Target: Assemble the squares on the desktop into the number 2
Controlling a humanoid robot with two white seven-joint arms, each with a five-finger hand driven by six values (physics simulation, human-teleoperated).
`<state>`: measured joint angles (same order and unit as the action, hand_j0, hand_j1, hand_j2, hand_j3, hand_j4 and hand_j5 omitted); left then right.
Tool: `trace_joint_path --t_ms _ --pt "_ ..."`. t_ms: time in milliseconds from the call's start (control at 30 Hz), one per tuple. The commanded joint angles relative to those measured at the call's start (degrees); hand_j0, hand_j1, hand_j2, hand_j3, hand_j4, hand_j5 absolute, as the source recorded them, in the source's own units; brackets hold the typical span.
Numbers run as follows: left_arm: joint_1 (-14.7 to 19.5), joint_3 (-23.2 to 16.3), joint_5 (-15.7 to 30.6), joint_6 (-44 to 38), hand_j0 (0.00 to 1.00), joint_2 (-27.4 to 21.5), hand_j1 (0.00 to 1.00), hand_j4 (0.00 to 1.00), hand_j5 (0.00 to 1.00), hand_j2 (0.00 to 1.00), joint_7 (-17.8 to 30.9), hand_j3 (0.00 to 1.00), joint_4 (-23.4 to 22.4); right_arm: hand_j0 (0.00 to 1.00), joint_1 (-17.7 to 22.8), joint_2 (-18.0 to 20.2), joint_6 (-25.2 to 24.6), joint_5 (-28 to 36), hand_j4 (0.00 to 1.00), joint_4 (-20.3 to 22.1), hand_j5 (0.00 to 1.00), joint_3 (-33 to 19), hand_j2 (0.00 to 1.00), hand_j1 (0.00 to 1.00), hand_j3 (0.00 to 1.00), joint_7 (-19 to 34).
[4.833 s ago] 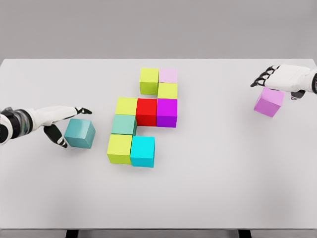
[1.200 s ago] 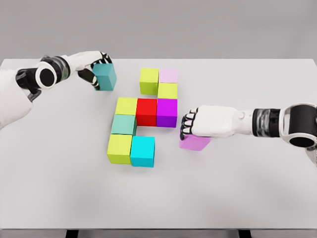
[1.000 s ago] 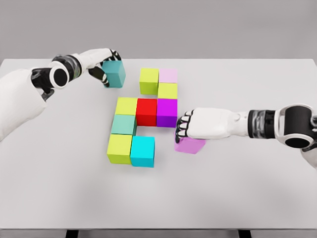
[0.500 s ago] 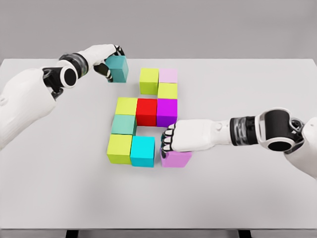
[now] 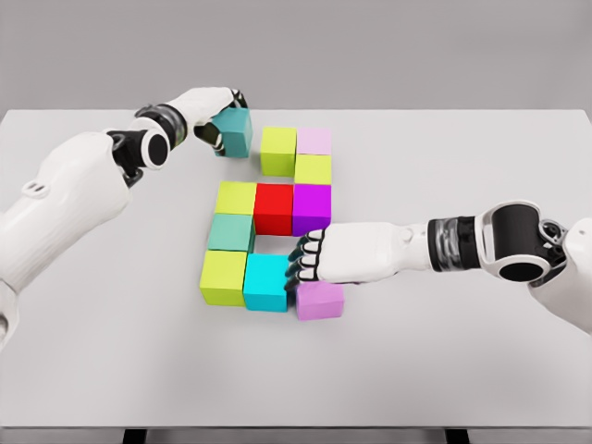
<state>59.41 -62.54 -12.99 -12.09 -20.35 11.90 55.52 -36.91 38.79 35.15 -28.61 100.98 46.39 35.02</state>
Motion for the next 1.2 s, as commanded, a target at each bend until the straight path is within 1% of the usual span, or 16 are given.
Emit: trace_joint_path --t_ms 0,67,200,300,367,433,533,567,633,700,733,767,800,867,1000,1167 --pt "0.00 0.05 -0.20 0.05 0.56 0.22 0.56 0.56 0.56 0.56 -0.21 0.56 -0.15 1.00 0.00 0.14 -0.15 0.48 1.00 0.01 1.00 -0.77 1.00 1.00 1.00 -0.02" --pt "0.00 0.05 -0.29 0.05 0.56 0.31 0.56 0.56 0.56 0.56 -0.21 0.56 -0.15 1.00 0.17 0.41 -0.15 1.18 1.00 -0.08 1.00 -3.32 1.00 1.00 1.00 -0.02" --pt "0.00 0.05 -0.29 0.05 0.56 0.84 0.56 0.56 0.56 0.56 -0.21 0.56 -1.03 1.00 0.61 1.02 -0.15 5.66 1.00 -0.08 1.00 -8.33 1.00 1.00 1.00 -0.02" --pt "-0.09 0.05 -0.29 0.05 0.56 1.36 0.56 0.56 0.56 0.56 -0.21 0.56 -1.56 1.00 1.23 3.57 -0.15 6.54 1.00 -0.08 1.00 -10.96 1.00 1.00 1.00 -0.02" --pt "-0.18 0.05 -0.29 0.05 0.56 1.36 0.56 0.56 0.56 0.56 -0.21 0.56 -1.56 1.00 3.34 6.12 -0.15 7.07 1.00 -0.08 1.00 -14.39 1.00 1.00 1.00 -0.02" --pt "-0.18 0.05 -0.29 0.05 0.56 1.36 0.56 0.56 0.56 0.56 -0.21 0.56 -1.56 1.00 5.01 7.97 -0.15 7.07 1.00 -0.08 1.00 -16.50 1.00 1.00 1.00 -0.02" --pt "-0.53 -0.04 -0.29 0.05 0.56 1.45 0.56 0.56 0.56 0.56 -0.21 0.56 -1.21 1.00 6.68 8.85 -0.15 7.07 1.00 -0.08 1.00 -16.77 1.00 1.00 1.00 -0.02" --pt "-0.79 -0.04 -0.29 0.05 0.56 1.45 0.56 0.56 0.56 0.56 -0.21 0.56 -1.03 1.00 6.85 8.85 -0.15 7.07 1.00 -0.08 1.00 -16.51 1.00 1.00 1.00 -0.02" --pt "-0.79 -0.04 -0.29 0.14 0.56 1.45 0.56 0.56 0.56 0.56 -0.21 0.56 -0.94 1.00 8.52 8.76 -0.15 7.07 1.00 -0.08 1.00 -16.07 1.00 1.00 1.00 -0.02" --pt "-0.79 -0.04 -0.29 0.14 0.56 1.45 0.56 0.56 0.56 0.56 -0.21 0.56 -1.03 1.00 8.61 8.85 -0.15 6.98 1.00 -0.08 1.00 -13.79 1.00 1.00 1.00 -0.02" --pt "-0.88 -0.04 -0.29 0.14 0.56 1.54 0.56 0.56 0.56 0.56 -0.13 0.56 -1.03 1.00 8.96 8.85 -0.15 6.81 1.00 -0.08 1.00 -11.77 1.00 1.00 1.00 -0.02" --pt "-0.88 -0.04 -0.29 0.14 0.56 1.54 0.56 0.56 0.56 0.56 -0.21 0.56 -1.03 1.00 8.96 9.02 -0.15 6.63 1.00 -0.08 1.00 -11.15 1.00 1.00 1.00 -0.02" --pt "-0.88 -0.04 -0.29 0.14 0.56 1.54 0.56 0.56 0.56 0.56 -0.21 0.56 -1.12 1.00 9.05 9.72 -0.15 6.63 1.00 0.01 1.00 -11.06 1.00 1.00 1.00 -0.02" --pt "-0.88 -0.13 -0.29 0.14 0.56 1.63 0.56 0.56 0.56 0.56 -0.21 0.56 -1.12 1.00 10.55 10.08 -0.15 6.37 1.00 0.01 1.00 -10.97 1.00 1.00 1.00 -0.02" --pt "-0.88 -0.13 -0.29 0.14 0.56 2.07 0.56 0.56 0.56 0.56 -0.21 0.56 -1.12 1.00 11.07 12.19 -0.15 6.11 1.00 0.01 1.00 -11.06 1.00 1.00 1.00 -0.02" --pt "-0.97 -0.13 -0.29 0.14 0.57 2.16 0.57 0.57 0.57 0.57 -0.21 0.57 -1.03 1.00 12.57 12.54 -0.15 4.87 1.00 0.01 1.00 -10.97 1.00 1.00 1.00 -0.02"
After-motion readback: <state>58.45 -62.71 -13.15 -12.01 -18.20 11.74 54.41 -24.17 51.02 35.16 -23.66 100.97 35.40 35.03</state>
